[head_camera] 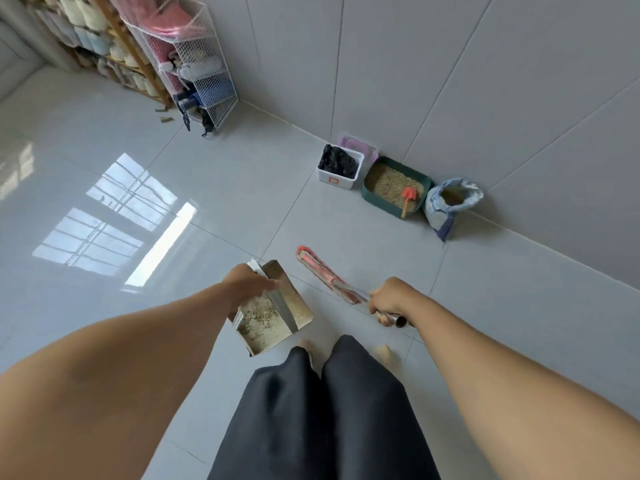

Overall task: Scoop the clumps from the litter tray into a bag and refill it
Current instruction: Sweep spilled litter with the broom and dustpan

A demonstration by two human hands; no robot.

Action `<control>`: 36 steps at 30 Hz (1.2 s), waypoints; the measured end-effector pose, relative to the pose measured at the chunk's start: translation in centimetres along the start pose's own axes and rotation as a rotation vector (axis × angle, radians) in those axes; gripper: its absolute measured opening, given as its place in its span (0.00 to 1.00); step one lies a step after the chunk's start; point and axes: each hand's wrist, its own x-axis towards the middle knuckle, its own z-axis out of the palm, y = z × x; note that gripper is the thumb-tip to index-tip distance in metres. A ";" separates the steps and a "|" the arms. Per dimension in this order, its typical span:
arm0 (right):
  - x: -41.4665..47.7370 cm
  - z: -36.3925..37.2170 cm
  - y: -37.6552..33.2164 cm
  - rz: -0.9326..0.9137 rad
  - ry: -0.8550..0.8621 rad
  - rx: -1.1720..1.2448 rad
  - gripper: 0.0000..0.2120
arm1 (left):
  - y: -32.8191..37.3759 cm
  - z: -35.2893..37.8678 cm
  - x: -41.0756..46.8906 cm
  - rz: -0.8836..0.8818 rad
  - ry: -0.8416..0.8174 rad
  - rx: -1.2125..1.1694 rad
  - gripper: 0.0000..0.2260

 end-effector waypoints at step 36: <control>-8.5 -25.2 51.2 0.166 0.131 0.675 0.17 | 39.1 50.1 -19.3 0.470 -0.326 0.584 0.23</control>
